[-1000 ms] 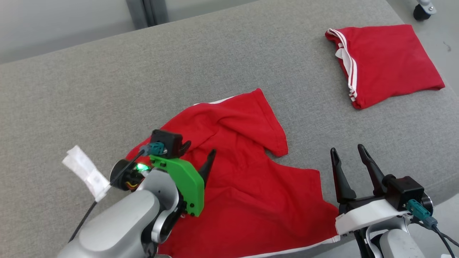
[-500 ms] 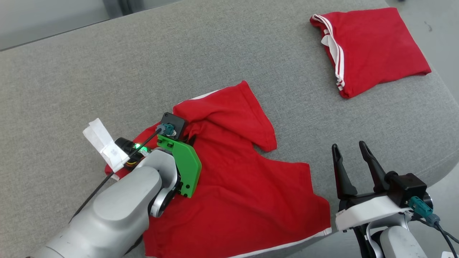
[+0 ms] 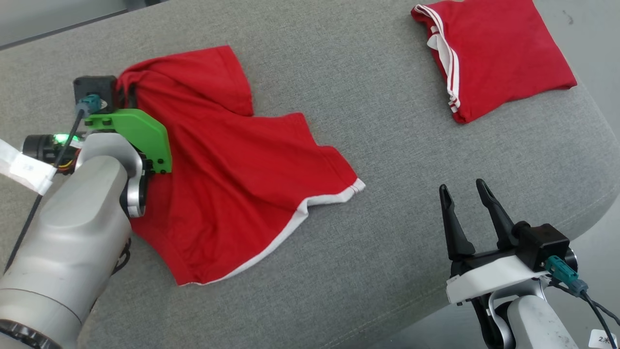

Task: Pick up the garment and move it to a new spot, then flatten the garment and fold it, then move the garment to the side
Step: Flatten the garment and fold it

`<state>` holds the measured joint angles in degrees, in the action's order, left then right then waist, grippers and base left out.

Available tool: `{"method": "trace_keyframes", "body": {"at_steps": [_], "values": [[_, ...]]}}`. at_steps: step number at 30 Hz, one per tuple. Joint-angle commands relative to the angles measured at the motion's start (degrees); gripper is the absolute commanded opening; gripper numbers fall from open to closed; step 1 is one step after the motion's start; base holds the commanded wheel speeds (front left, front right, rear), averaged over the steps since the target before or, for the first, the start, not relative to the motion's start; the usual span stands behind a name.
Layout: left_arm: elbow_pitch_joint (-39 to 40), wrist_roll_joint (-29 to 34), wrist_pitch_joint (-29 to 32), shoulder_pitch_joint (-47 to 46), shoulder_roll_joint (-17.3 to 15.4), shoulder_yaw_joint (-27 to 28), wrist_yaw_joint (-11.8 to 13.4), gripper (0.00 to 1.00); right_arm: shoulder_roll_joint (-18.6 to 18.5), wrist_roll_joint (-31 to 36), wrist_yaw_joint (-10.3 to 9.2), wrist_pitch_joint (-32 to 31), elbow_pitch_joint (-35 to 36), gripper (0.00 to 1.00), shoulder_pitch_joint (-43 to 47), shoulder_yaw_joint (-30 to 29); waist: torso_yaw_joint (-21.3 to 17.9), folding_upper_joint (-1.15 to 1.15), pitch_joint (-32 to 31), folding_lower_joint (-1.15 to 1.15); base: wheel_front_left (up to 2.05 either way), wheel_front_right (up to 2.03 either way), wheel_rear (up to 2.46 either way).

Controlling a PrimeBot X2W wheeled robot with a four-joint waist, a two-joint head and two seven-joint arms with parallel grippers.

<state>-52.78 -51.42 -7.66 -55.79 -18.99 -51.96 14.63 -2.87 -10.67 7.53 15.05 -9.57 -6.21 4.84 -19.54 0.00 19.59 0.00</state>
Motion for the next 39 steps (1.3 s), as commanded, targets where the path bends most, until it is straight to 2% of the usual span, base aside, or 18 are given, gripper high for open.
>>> {"method": "trace_keyframes", "body": {"at_steps": [1,4,5,6,7,13,16,21,27,32,35,39], "values": [[-1.5,-0.1,-1.5,-1.2,-0.7,0.5,0.3,0.00,0.0,0.3,-0.09,0.2,-0.1,1.00,-0.3,-0.1,0.0,0.00,-0.1,0.00,0.00,0.00,0.00],[-4.2,-0.5,-4.0,-2.0,-0.6,1.5,0.5,0.00,0.0,0.6,-0.09,0.2,-0.3,1.00,-0.2,-0.2,0.2,0.00,-0.5,0.00,0.00,0.00,0.00],[-4.7,-0.5,-4.8,-2.0,-0.2,1.6,-0.2,0.31,0.0,0.7,-0.09,0.2,-0.4,1.00,-0.2,-0.2,0.4,0.00,-0.6,0.00,0.00,0.00,0.00],[-5.2,-0.5,-5.3,-1.9,0.2,1.8,-0.6,0.72,0.0,0.7,-0.09,0.2,-0.5,1.00,-0.2,-0.2,0.6,0.00,-0.8,0.00,0.00,0.00,0.00],[-5.7,-0.8,-5.8,-1.7,0.6,2.1,-1.4,1.00,0.0,0.8,-0.09,0.2,-0.7,1.00,0.0,-0.2,0.9,0.00,-1.1,0.00,0.00,0.00,0.00],[-4.2,-0.5,-7.6,-0.5,1.8,6.1,-3.2,1.00,-0.1,1.2,-0.09,0.2,-0.8,1.00,0.6,-1.1,2.7,0.00,-3.6,0.00,0.00,0.00,0.00],[3.1,2.6,-7.5,2.8,0.8,11.0,-2.5,1.00,-0.1,2.1,-0.09,0.2,-0.3,1.00,1.5,-2.4,4.1,0.00,-5.7,0.00,0.00,0.00,0.00],[18.3,9.2,-7.5,15.6,0.6,20.3,-1.8,1.00,-0.1,3.7,-0.09,0.2,0.5,1.00,3.6,-4.1,6.5,0.00,-9.9,0.00,0.00,0.00,0.00],[33.4,16.2,-7.5,32.6,2.9,28.8,-2.7,1.00,0.0,6.0,-0.09,0.2,1.3,1.00,5.1,-6.2,11.0,0.00,-13.1,0.00,0.00,0.00,0.00],[40.2,19.4,-7.5,43.4,5.3,34.4,-7.0,1.00,-0.1,7.7,-0.09,0.2,1.2,1.00,4.7,-6.7,14.4,0.00,-14.9,0.00,0.00,0.00,0.00],[42.1,21.6,-7.5,48.4,6.6,36.6,-9.8,1.00,-0.1,8.6,-0.09,0.2,0.7,1.00,4.4,-6.4,15.9,0.00,-16.1,0.00,0.00,0.00,0.00],[43.1,25.7,-7.5,55.5,7.5,39.6,-12.1,1.00,-0.1,9.0,-0.09,0.2,-0.3,1.00,4.7,-6.0,17.3,0.00,-18.2,0.00,0.00,0.00,0.00]]}}
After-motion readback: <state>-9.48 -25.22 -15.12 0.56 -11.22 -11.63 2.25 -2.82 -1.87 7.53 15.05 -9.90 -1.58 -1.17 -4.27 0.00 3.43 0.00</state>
